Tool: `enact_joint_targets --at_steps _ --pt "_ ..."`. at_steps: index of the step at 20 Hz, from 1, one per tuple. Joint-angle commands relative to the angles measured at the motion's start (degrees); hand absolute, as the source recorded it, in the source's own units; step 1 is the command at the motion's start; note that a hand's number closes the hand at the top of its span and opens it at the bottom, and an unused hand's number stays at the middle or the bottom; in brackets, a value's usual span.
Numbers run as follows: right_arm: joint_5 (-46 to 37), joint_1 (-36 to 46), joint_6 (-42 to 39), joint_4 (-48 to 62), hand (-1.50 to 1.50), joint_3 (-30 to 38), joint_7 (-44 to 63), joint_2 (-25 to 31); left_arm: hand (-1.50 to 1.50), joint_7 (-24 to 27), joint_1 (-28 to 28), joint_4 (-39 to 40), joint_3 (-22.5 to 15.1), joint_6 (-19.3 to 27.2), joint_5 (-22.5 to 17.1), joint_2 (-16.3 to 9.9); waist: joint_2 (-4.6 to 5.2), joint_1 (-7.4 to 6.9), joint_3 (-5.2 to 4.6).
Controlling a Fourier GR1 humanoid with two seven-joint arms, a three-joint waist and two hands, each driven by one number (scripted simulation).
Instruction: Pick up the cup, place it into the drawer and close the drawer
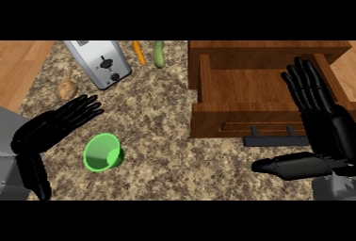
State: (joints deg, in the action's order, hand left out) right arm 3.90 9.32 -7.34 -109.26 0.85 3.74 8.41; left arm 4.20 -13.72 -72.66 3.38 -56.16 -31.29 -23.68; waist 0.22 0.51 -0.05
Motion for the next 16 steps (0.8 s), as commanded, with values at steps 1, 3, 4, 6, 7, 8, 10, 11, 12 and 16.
enact_joint_targets --at_steps 1,3,4,6,7,8,10,11,12,16 --pt "1.8 0.6 -1.6 -1.2 -1.50 2.6 -0.2 1.7 -1.50 4.1 -7.0 12.9 3.7 -5.9 5.3 -1.5 -0.04 0.27 0.00" --pt "2.1 3.2 -1.2 1.0 -1.50 3.0 1.5 1.7 -1.50 14.0 -3.1 12.9 2.5 -4.7 19.1 3.8 0.03 0.08 -0.05" --pt "2.8 2.5 -2.2 -0.5 -1.50 3.6 2.0 2.7 -1.50 14.7 -6.6 18.3 4.3 -5.1 19.4 0.5 0.06 0.37 -0.06" --pt "1.5 2.1 -1.2 2.3 -1.50 2.3 -1.2 0.4 -1.50 21.0 -7.4 20.4 2.3 -1.3 26.9 3.0 0.14 0.43 -0.07" --pt "3.9 3.5 -2.0 -0.8 -1.50 4.6 2.8 2.6 -1.50 23.0 -6.1 22.1 2.1 -2.8 27.3 1.3 0.06 0.43 -0.07" --pt "2.2 1.5 -1.6 -1.2 -1.50 3.0 1.3 1.6 -1.50 26.3 -6.4 24.4 2.0 -2.7 29.0 0.5 0.15 0.69 -0.11" --pt "0.5 4.3 -0.8 4.8 -1.50 2.5 -1.3 0.4 -1.50 29.2 -5.3 24.5 -1.1 0.8 32.1 2.8 0.24 0.28 -0.10" --pt "1.8 5.6 -1.3 3.8 -1.50 3.8 -0.4 1.6 -1.50 30.3 -7.0 28.2 -0.4 -1.0 31.0 1.0 0.33 0.65 -0.14" --pt "0.8 1.2 -1.5 0.7 -1.50 2.4 -0.9 0.9 -1.50 31.8 -8.4 29.9 -1.2 0.7 33.1 0.7 0.21 0.97 -0.12" --pt "2.0 4.7 -1.7 0.1 -1.50 2.1 2.7 1.5 -1.50 37.7 -8.5 34.7 -4.2 5.0 36.5 1.6 0.33 1.33 -0.20"
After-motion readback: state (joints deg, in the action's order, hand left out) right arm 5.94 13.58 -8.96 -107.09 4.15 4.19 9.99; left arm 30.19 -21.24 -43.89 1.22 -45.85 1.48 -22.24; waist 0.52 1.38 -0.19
